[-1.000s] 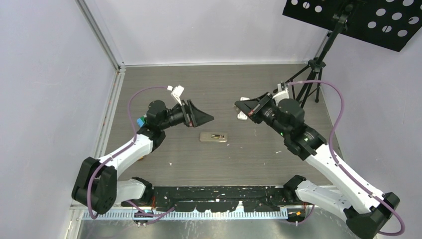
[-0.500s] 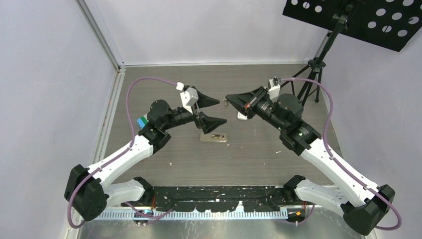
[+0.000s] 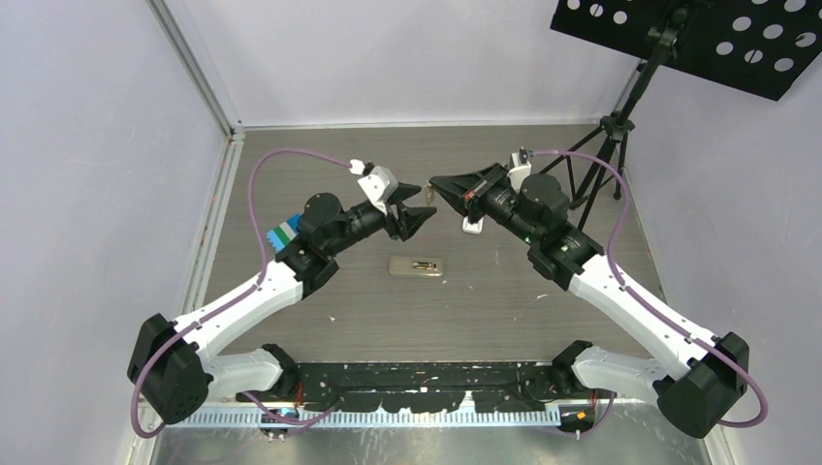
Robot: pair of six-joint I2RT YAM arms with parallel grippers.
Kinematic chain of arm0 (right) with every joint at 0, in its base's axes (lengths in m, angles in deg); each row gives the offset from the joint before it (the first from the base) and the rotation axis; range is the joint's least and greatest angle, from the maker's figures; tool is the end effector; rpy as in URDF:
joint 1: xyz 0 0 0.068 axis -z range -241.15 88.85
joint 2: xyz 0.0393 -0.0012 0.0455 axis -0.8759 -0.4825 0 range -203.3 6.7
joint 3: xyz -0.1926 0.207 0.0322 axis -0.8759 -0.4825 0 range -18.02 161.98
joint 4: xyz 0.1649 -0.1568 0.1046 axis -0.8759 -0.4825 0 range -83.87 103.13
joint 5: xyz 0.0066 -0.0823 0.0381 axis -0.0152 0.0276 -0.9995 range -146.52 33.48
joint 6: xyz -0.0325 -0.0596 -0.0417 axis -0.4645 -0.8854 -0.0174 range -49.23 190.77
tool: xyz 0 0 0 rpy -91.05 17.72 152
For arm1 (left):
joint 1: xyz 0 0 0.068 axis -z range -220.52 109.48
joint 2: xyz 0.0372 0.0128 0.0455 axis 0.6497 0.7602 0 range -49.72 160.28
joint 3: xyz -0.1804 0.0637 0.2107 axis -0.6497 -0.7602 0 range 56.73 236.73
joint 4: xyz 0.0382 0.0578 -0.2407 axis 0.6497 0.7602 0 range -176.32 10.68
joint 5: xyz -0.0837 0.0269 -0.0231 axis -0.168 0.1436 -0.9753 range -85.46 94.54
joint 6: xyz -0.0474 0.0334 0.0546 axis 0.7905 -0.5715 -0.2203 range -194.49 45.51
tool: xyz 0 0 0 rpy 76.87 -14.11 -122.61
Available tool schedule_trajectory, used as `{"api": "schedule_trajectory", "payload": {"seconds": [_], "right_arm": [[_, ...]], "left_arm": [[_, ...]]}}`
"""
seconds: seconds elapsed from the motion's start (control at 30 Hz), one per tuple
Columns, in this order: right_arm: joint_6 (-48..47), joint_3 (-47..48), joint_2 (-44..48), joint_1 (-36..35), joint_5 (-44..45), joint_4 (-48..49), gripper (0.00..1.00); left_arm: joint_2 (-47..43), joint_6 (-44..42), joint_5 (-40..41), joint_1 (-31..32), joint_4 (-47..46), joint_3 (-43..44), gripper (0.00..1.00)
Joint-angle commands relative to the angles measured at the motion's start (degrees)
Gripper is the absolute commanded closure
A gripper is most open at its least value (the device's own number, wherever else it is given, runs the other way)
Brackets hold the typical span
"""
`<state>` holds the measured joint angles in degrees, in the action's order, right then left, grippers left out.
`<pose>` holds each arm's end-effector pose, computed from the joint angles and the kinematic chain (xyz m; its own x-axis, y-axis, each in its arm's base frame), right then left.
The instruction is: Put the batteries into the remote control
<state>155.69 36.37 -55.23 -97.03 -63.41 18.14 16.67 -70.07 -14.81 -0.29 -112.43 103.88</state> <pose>0.2150 0.1654 0.3797 -0.6795 0.7290 -0.0832 -0.0246 0.0907 0.9956 0.2045 -0.2028 0.3629 0.0246 -0.1163 -0.9929 0.8650 0.5004 -0.0372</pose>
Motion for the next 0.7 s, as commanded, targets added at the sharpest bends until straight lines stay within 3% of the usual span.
{"api": "schedule_trajectory", "payload": {"seconds": [0.0,0.33,0.4,0.47,0.57,0.67], "right_arm": [[2.2,1.7,-0.3,0.2,1.0,4.7,1.00],[3.5,1.1,-2.2,0.3,0.4,5.8,1.00],[3.6,1.1,-2.4,0.3,0.5,5.8,1.00],[3.4,1.0,-2.5,0.5,0.4,5.5,0.99],[2.8,1.0,-2.0,0.7,0.9,3.6,0.67],[2.1,2.3,-1.5,0.9,1.3,-1.5,0.55]], "left_arm": [[0.7,-2.2,3.6,0.7,-1.3,3.0,0.48],[2.5,-3.7,5.9,1.3,-1.3,4.6,0.66],[2.8,-4.1,6.0,1.4,-0.9,4.8,0.79],[3.0,-6.1,6.5,1.6,0.5,5.1,1.00],[2.9,-10.7,9.1,1.7,1.2,4.6,1.00],[3.2,-17.5,11.4,1.7,1.4,4.6,1.00]]}}
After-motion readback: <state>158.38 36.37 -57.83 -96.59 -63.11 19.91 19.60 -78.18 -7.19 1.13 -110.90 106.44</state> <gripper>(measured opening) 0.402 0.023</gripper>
